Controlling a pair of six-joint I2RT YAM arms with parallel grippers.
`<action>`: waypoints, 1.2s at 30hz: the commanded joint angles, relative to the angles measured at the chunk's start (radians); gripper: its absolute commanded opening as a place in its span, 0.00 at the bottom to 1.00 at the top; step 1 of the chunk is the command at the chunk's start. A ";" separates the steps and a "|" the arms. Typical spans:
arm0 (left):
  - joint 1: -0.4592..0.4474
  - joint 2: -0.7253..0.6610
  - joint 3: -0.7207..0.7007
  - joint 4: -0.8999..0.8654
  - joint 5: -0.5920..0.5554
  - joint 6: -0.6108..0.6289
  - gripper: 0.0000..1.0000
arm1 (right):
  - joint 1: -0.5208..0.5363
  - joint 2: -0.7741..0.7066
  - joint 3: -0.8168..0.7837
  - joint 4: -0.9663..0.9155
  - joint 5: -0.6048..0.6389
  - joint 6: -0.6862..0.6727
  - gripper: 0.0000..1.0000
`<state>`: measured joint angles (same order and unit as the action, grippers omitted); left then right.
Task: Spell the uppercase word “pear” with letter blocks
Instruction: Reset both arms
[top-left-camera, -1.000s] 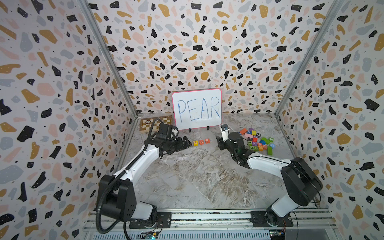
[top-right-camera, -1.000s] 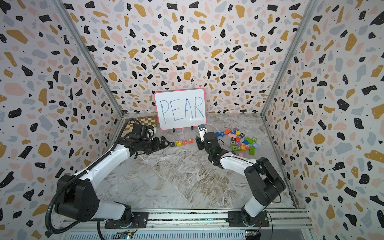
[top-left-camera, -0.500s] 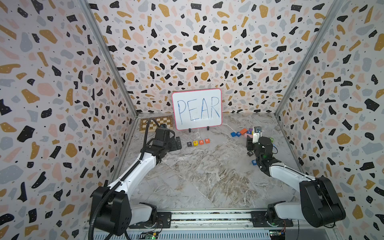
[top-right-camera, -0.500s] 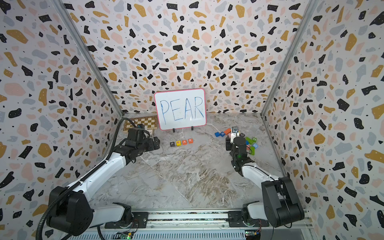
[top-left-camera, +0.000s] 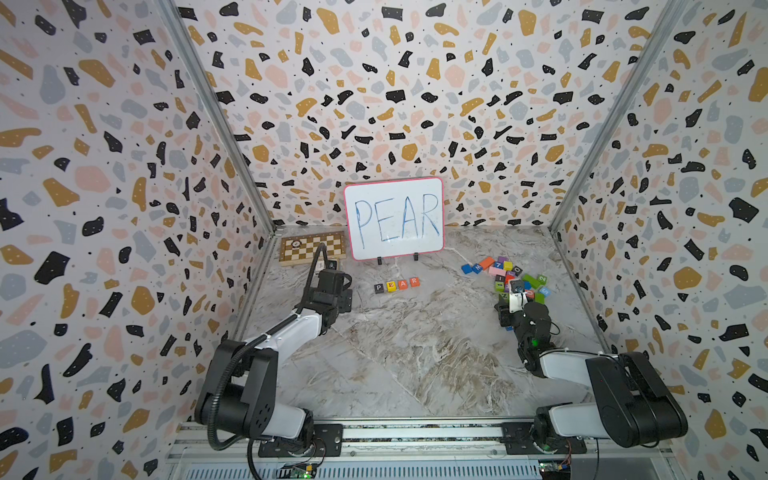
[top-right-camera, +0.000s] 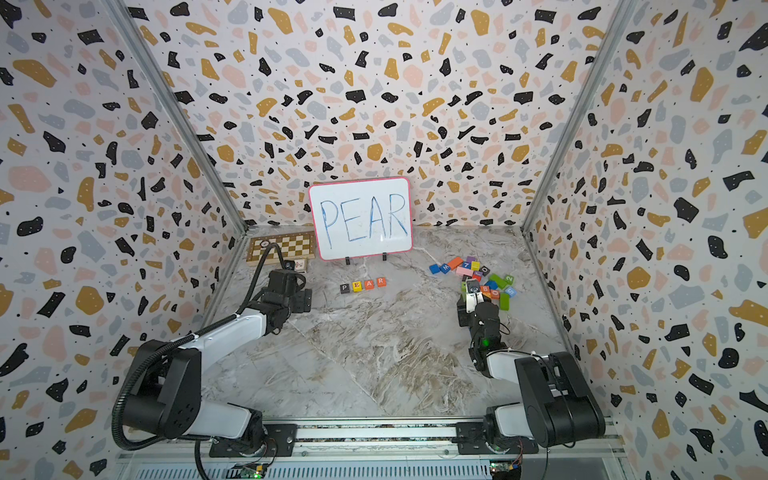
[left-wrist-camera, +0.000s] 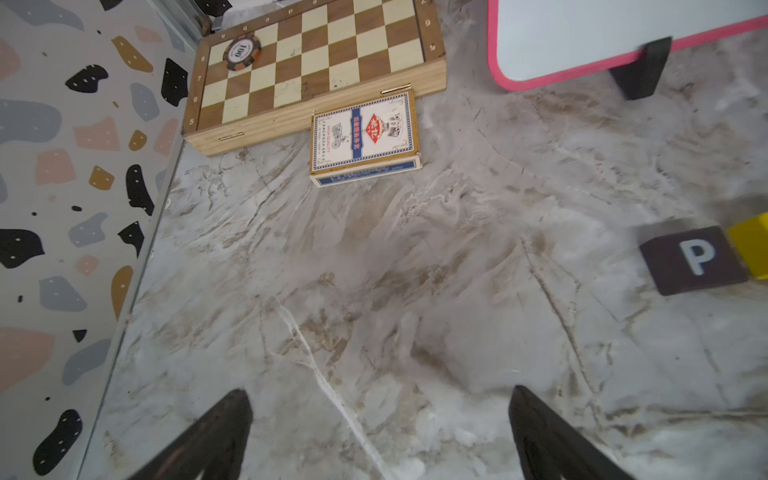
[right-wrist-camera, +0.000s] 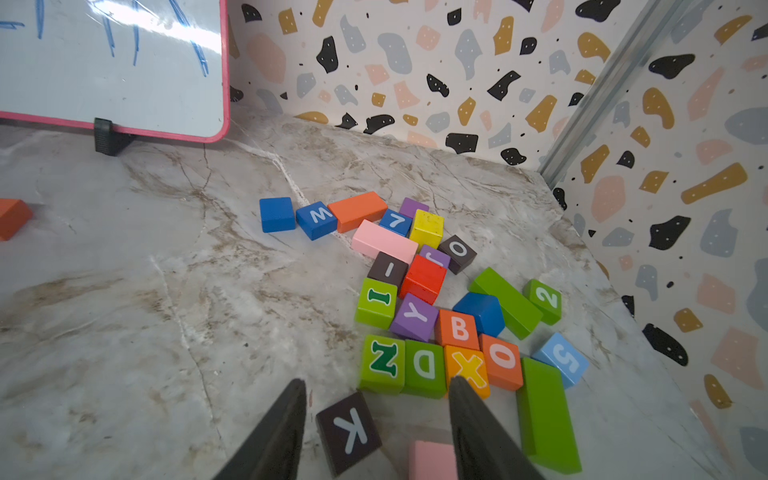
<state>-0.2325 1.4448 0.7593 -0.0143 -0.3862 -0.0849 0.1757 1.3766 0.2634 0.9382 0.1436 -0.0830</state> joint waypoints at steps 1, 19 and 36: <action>0.023 -0.017 -0.004 0.184 -0.023 0.081 0.97 | -0.016 0.041 0.000 0.148 -0.049 -0.007 0.56; 0.137 -0.146 -0.161 0.335 0.279 0.198 0.98 | -0.125 0.106 -0.026 0.229 -0.197 0.064 0.79; 0.149 -0.190 -0.322 0.482 0.369 0.182 0.97 | -0.120 0.101 -0.030 0.234 -0.188 0.061 0.99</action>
<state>-0.0910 1.2278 0.4450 0.3241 -0.0090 0.1276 0.0517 1.4876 0.2363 1.1461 -0.0418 -0.0265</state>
